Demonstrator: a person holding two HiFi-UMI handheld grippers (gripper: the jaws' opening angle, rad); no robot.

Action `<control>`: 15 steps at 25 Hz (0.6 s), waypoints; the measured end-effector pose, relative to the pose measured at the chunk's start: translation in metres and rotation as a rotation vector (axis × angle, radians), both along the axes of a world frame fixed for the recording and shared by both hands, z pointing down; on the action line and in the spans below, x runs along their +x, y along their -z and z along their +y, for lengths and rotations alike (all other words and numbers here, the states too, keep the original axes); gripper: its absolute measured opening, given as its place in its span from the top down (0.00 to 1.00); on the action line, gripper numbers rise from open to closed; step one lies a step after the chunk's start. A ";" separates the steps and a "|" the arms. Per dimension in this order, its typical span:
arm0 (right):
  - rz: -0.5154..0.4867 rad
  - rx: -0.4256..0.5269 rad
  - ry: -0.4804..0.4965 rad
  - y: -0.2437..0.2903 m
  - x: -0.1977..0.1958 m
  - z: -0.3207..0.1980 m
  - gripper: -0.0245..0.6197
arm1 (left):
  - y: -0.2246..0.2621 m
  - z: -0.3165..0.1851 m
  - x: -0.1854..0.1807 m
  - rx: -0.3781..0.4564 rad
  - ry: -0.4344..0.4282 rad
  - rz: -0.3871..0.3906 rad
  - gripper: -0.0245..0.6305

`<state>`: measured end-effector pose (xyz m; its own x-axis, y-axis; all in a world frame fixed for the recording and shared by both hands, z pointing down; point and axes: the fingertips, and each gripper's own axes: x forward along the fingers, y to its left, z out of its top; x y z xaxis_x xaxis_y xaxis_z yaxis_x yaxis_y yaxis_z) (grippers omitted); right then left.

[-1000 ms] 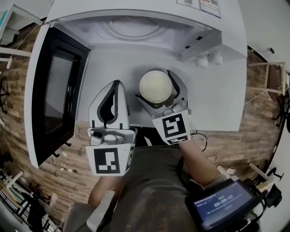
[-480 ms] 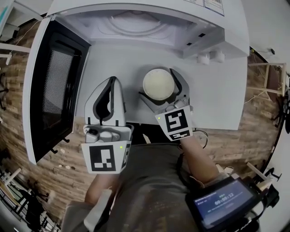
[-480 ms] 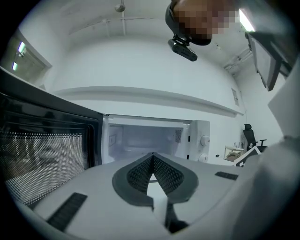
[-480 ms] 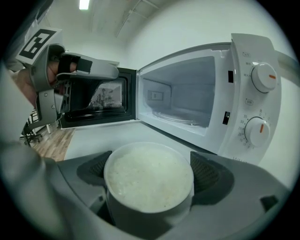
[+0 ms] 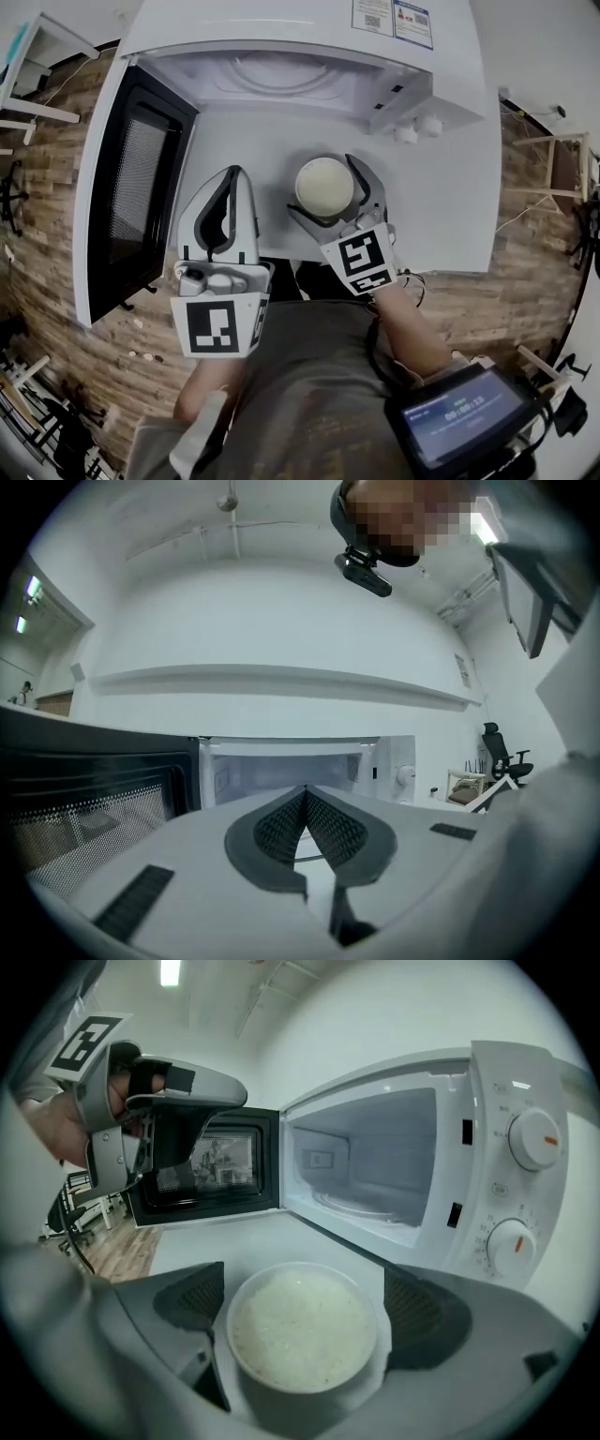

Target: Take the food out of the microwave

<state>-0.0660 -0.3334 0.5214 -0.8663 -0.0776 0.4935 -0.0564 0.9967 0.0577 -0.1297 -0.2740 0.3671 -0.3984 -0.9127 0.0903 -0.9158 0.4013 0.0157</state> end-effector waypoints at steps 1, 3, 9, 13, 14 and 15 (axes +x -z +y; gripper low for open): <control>-0.010 0.000 0.000 0.007 0.001 -0.001 0.15 | 0.003 0.000 0.001 0.005 -0.001 -0.001 0.95; -0.040 -0.007 -0.015 0.027 0.006 -0.006 0.15 | 0.009 0.001 0.000 0.014 0.004 0.007 0.95; -0.241 -0.100 -0.009 0.120 0.005 -0.011 0.17 | 0.041 0.002 0.001 0.041 0.033 -0.052 0.95; -0.373 -0.110 0.010 0.177 0.003 -0.004 0.50 | 0.061 0.001 0.012 0.056 0.021 -0.076 0.95; -0.398 -0.114 0.009 0.188 0.003 -0.003 0.58 | 0.065 0.002 0.014 0.055 0.024 -0.077 0.95; -0.420 -0.114 0.006 0.198 0.003 -0.003 0.65 | 0.068 0.003 0.015 0.054 0.028 -0.080 0.95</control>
